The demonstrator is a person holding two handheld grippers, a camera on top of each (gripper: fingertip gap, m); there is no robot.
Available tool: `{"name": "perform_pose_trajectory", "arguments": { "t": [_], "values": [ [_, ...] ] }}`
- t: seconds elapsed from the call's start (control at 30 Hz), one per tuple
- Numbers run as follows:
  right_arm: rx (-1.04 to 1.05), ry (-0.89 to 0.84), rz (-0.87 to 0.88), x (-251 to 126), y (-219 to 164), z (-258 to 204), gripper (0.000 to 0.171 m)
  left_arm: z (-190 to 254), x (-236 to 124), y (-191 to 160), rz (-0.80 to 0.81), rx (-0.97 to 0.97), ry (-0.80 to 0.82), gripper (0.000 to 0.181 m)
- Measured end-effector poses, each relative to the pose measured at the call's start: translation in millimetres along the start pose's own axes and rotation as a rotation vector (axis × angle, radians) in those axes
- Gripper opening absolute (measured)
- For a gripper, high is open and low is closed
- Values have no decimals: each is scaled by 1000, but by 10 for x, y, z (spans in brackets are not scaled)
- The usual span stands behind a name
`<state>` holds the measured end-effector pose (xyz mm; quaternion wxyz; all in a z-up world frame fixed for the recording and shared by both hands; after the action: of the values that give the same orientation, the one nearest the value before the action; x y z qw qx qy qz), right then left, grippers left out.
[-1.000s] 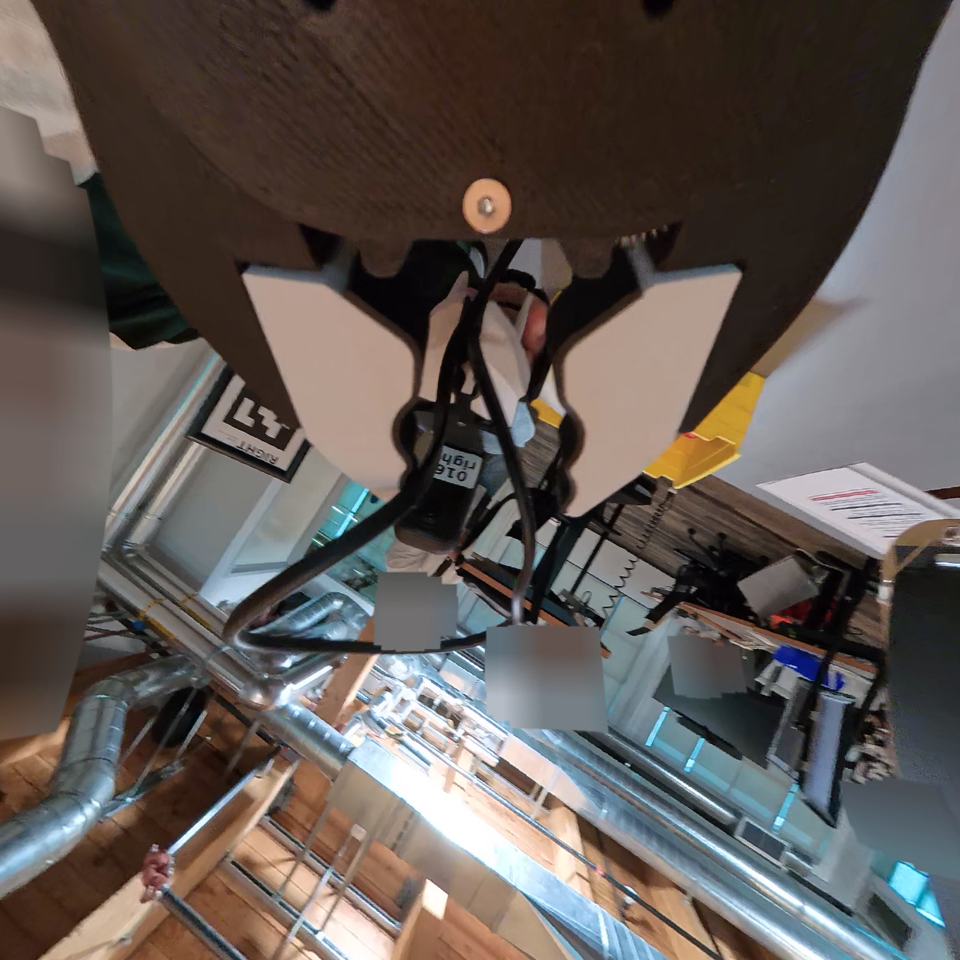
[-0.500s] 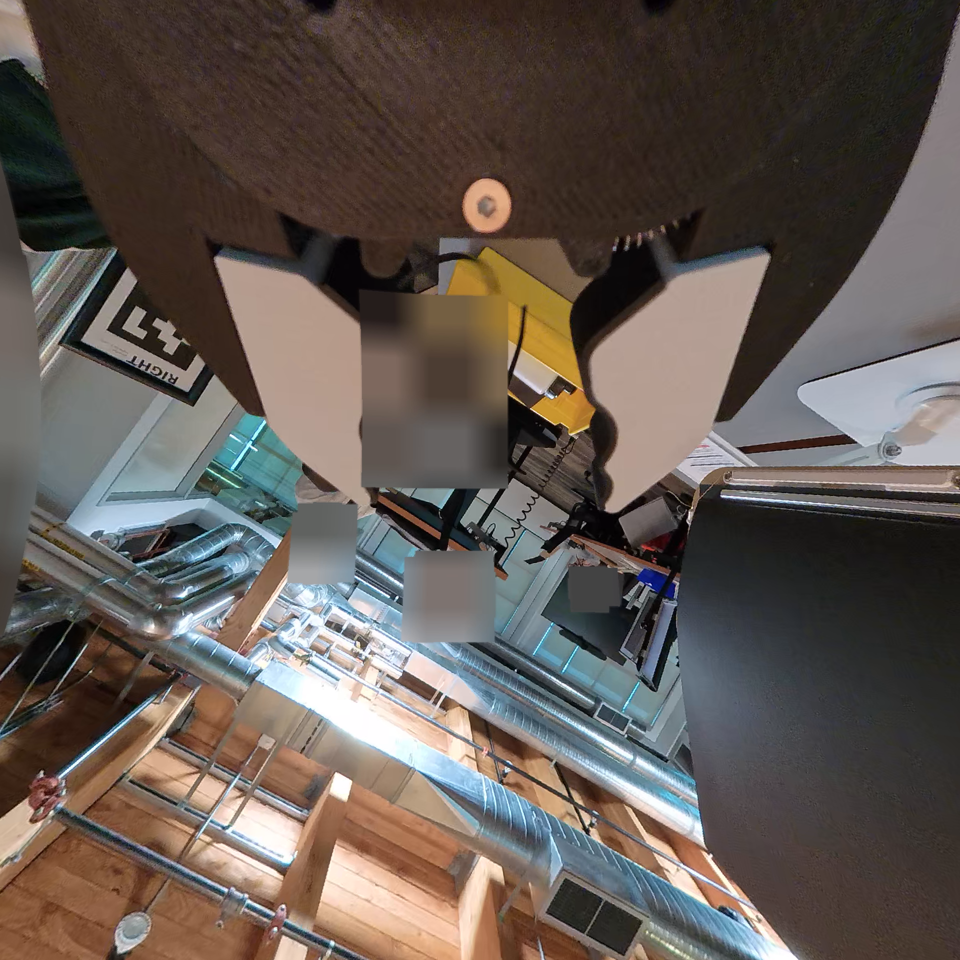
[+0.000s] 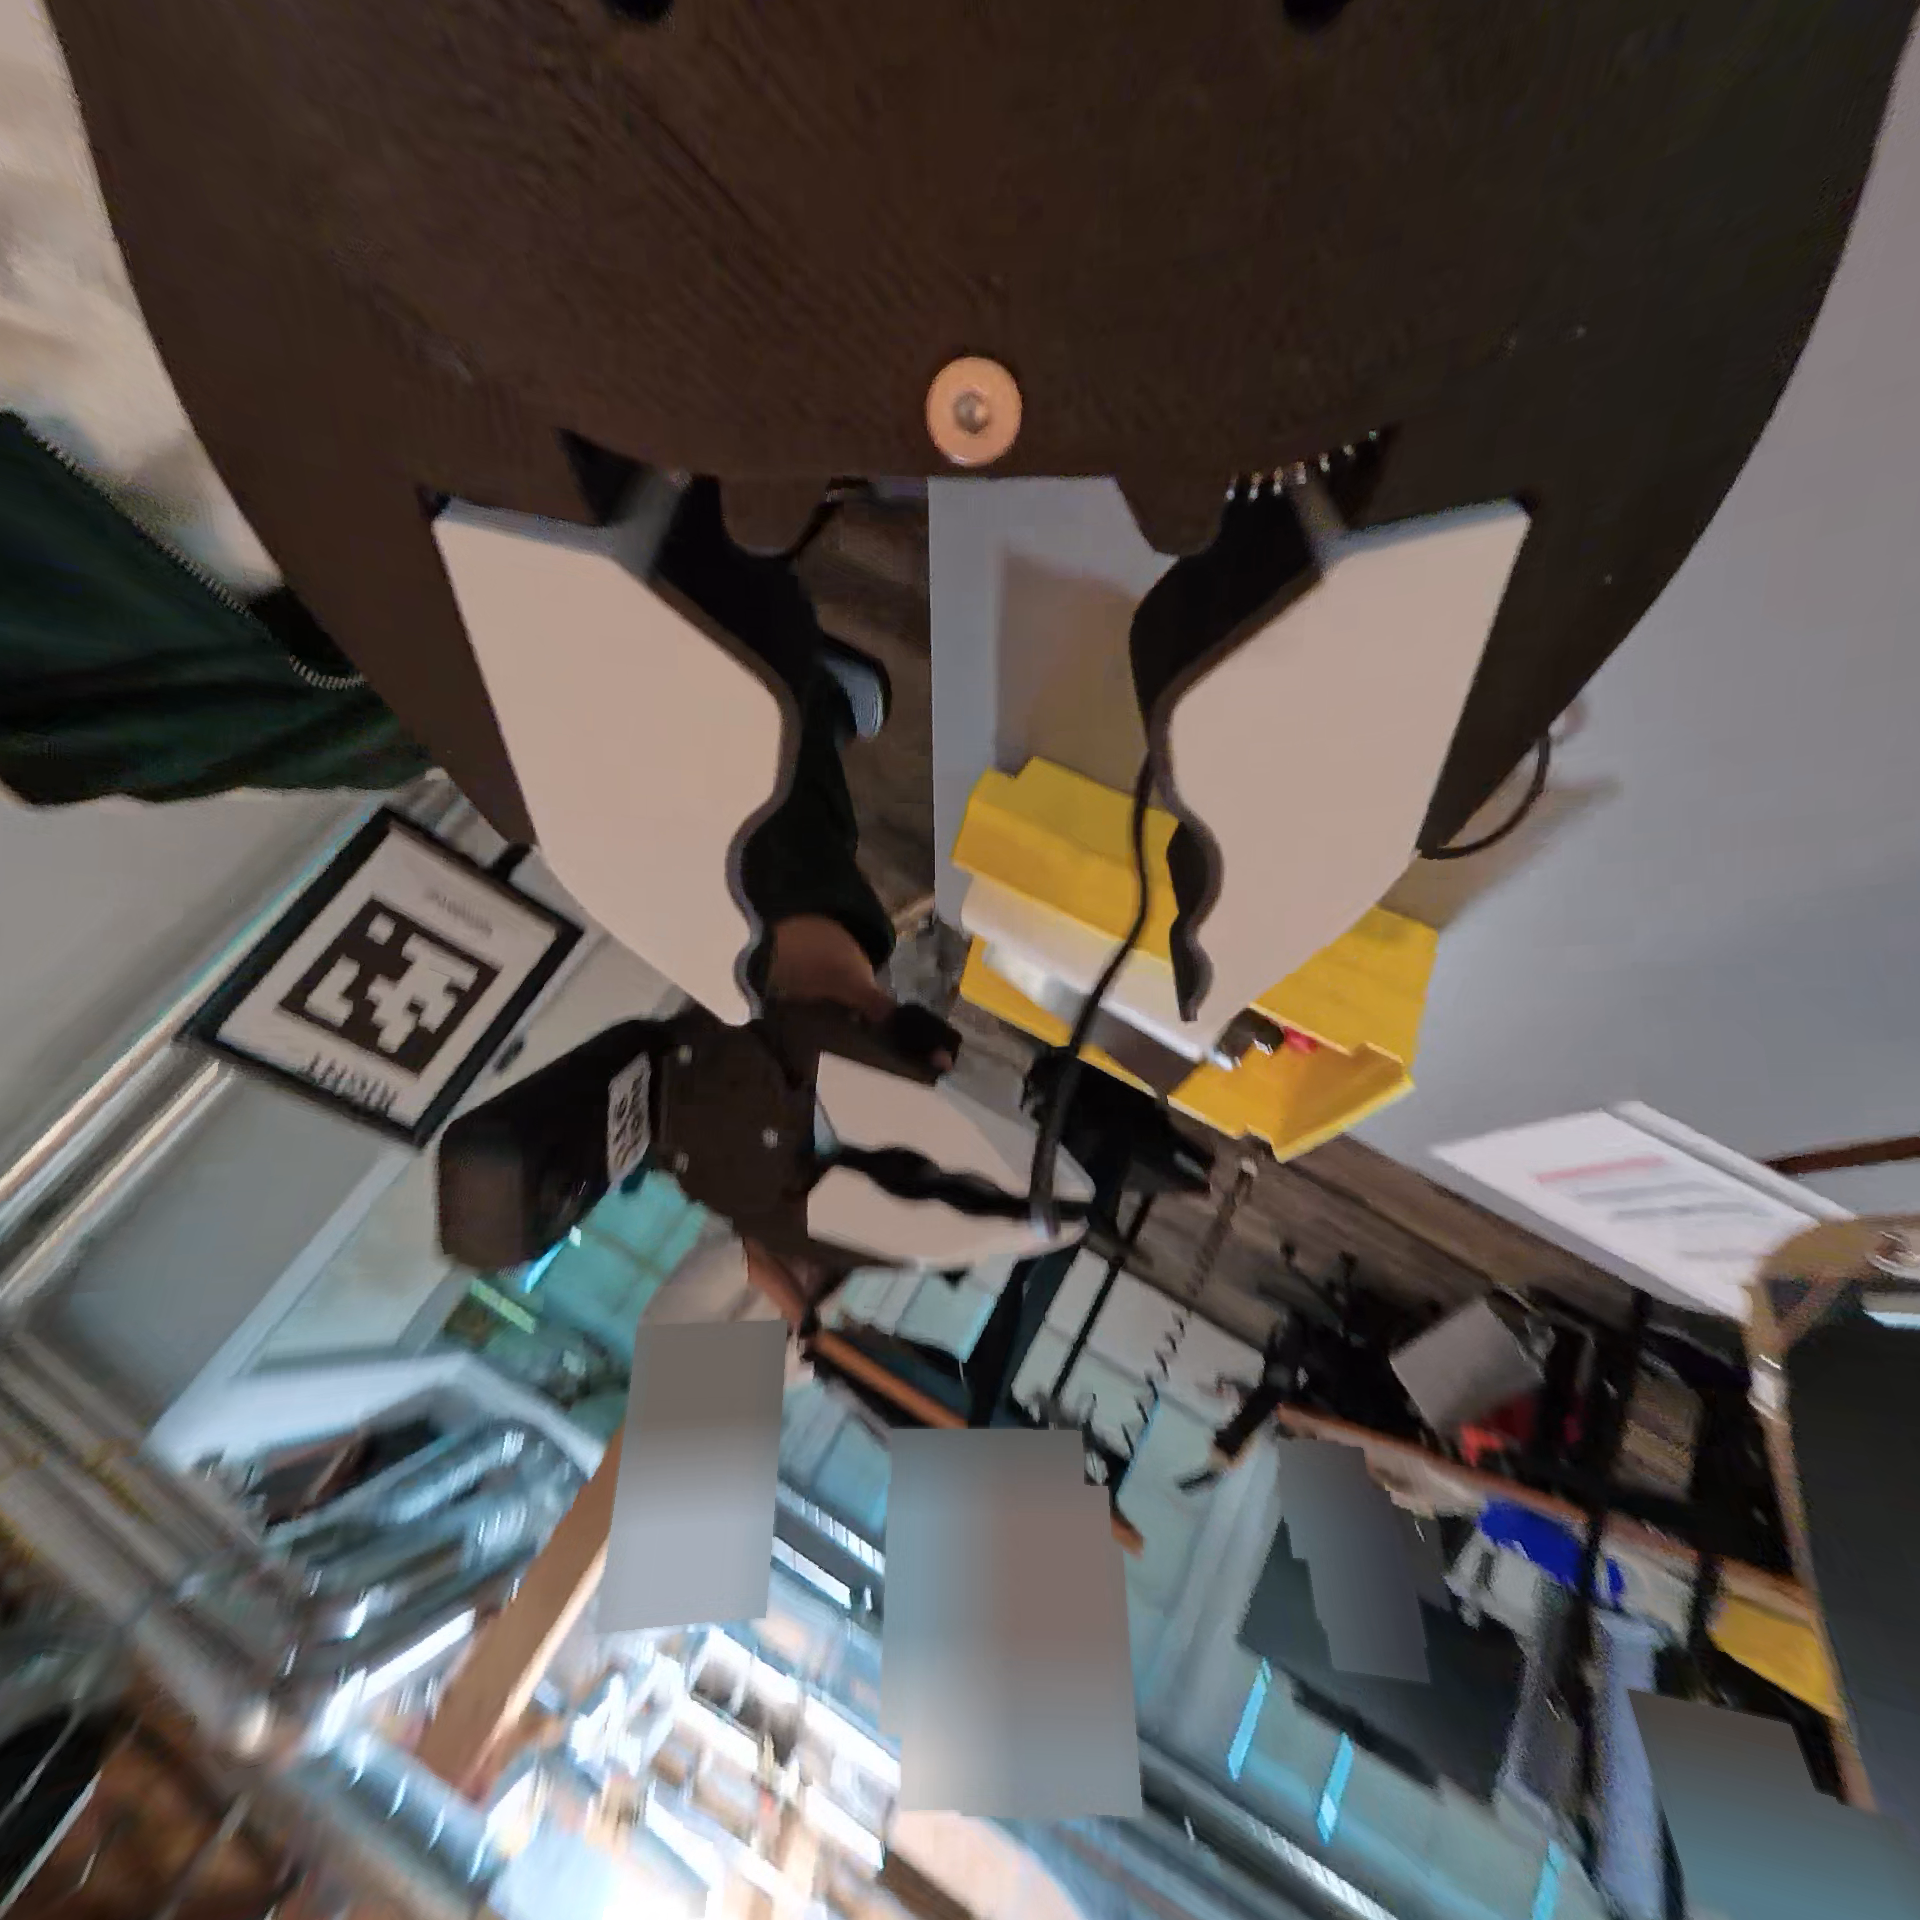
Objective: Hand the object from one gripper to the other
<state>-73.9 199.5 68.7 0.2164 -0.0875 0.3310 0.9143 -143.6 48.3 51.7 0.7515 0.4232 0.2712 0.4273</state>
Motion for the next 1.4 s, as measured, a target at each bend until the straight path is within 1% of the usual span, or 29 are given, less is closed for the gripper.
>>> {"name": "perform_pose_trajectory", "arguments": {
  "t": [0.1, 0.2, 0.3, 0.43, 0.47, 0.5, 0.63, 0.73, 0.83, 0.93, 0.97, 1.0, 1.03, 1.3, 1.33, 1.37, 1.4],
  "values": [
    [-10, -2, 4, -26, 27, -13, 6, 25, 232, -136, -83, 55, 32, 73],
    [9, 25, 33, -74, 74, -18, 6, 26, 327, -190, -82, 113, 78, 70],
    [20, 45, 57, -121, 127, -31, 6, 76, 428, -252, -105, 134, 29, 67],
    [22, 51, 75, -181, 190, -45, 6, 87, 531, -358, -146, 166, -4, 56],
    [28, 59, 83, -198, 208, -48, 6, 84, 550, -387, -160, 184, -3, 48],
    [34, 62, 89, -214, 221, -46, 6, 77, 565, -412, -177, 197, 2, 44],
    [53, 57, 103, -280, 237, 5, 6, 61, 583, -461, -226, 234, 23, 41],
    [95, 87, 130, -323, 251, 36, 6, 64, 591, -469, -205, 253, 14, 35],
    [123, 108, 143, -345, 261, 47, 6, 84, 633, -483, -162, 232, -30, 35],
    [121, 102, 137, -357, 269, 46, 6, 68, 646, -478, -106, 211, -29, 32],
    [119, 99, 136, -360, 273, 45, 6, 69, 638, -480, -97, 212, -33, 23],
    [118, 96, 135, -364, 276, 45, 6, 76, 627, -485, -96, 214, -45, 9],
    [118, 93, 134, -366, 276, 48, 6, 78, 617, -483, -92, 212, -53, 6],
    [150, 82, 146, -322, 226, 100, 6, 128, 471, -353, -73, 204, -49, 4],
    [137, 88, 156, -303, 225, 85, 9, 143, 437, -319, -59, 209, -44, 4],
    [124, 95, 158, -272, 217, 68, 26, 164, 396, -278, -43, 213, -39, 4],
    [118, 105, 143, -224, 195, 51, 52, 189, 347, -229, -25, 219, -35, 4]
  ]
}}
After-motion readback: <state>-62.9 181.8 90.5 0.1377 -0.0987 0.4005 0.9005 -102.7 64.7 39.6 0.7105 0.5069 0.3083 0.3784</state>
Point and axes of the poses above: each gripper's, where its closed fingertips meet, x out along the fingers, y out of its top, z = x × y across the jaws, the point moved 5 cm from there along -x, back along the fingers, and after that the axes turned 13 degrees about -z, right-handed, at the moved point
